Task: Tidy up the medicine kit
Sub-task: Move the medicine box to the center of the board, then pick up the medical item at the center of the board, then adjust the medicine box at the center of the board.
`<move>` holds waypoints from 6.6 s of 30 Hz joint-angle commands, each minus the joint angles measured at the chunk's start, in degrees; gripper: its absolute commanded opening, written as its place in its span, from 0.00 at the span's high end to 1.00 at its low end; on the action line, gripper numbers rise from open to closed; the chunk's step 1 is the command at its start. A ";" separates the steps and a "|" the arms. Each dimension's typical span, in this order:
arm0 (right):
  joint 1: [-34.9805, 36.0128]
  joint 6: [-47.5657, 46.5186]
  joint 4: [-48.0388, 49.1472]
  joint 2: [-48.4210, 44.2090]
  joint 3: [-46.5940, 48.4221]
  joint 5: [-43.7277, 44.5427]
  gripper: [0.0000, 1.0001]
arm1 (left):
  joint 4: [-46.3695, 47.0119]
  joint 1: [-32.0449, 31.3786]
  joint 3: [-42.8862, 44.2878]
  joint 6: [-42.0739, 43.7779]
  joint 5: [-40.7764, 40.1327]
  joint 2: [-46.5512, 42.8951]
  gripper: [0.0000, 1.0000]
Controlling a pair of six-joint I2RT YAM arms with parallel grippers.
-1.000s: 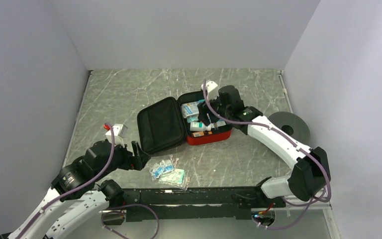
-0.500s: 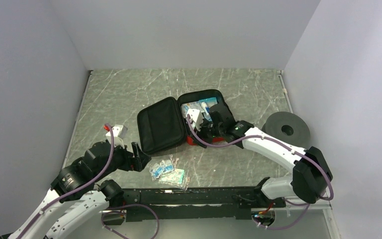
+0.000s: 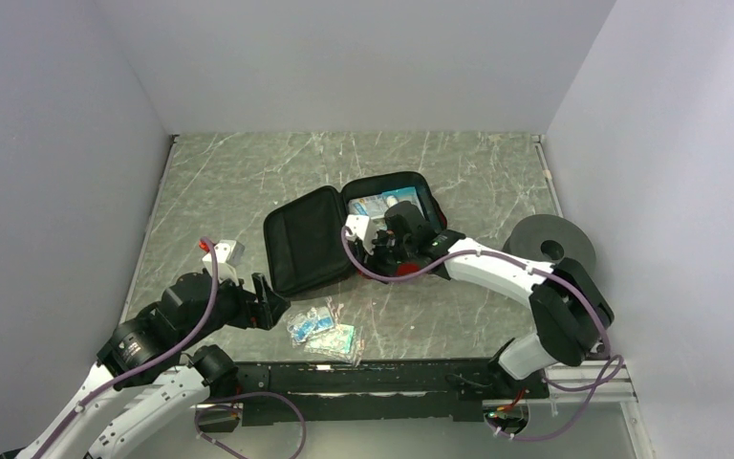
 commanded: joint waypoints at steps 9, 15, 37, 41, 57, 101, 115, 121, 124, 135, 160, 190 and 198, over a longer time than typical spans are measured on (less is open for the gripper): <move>1.16 -3.26 4.27 6.97 4.85 0.87 0.63 | 1.84 0.10 0.26 1.01 0.14 -0.31 0.01; 1.82 -8.97 0.63 8.28 5.52 0.82 1.00 | 1.72 0.10 0.31 0.96 0.04 -0.09 0.01; -14.66 -25.77 -13.28 10.64 12.35 -5.51 1.00 | 2.70 0.15 -0.04 1.77 1.85 -0.12 0.01; -14.60 -22.60 -11.71 9.02 10.76 -3.47 0.83 | 3.06 0.09 -0.18 1.91 1.95 0.54 0.01; -15.00 8.60 4.88 -15.58 -5.35 9.58 0.00 | 8.24 0.23 -7.38 -7.81 5.32 5.89 0.01; 5.38 68.30 35.40 -16.11 -26.55 5.10 0.10 | 17.82 0.78 -31.30 -34.03 7.25 0.44 0.05; 11.46 82.28 58.54 7.67 -25.96 3.79 0.16 | 19.50 1.15 -32.41 -32.31 7.02 1.83 0.04; 12.74 86.79 66.92 15.04 -25.75 3.38 0.19 | 19.62 1.30 -32.70 -31.87 7.41 1.43 0.04; 12.93 89.42 72.16 18.90 -26.08 2.92 0.21 | 19.15 1.41 -32.76 -31.55 7.30 0.92 0.04; 14.70 94.02 80.50 26.90 -24.02 1.33 0.34 | 17.97 1.60 -32.79 -30.85 7.08 -0.41 0.04; 13.62 96.98 85.82 22.11 -27.65 0.87 1.00 | 10.04 1.68 -21.57 -25.91 9.00 -4.49 0.01; 14.82 108.33 102.33 12.53 -29.18 -4.16 1.00 | 16.61 1.70 -13.19 -22.95 17.93 -10.73 0.03; 15.53 109.92 104.97 13.25 -27.86 -4.69 1.00 | 19.27 1.67 -13.18 -23.66 19.69 -12.00 0.22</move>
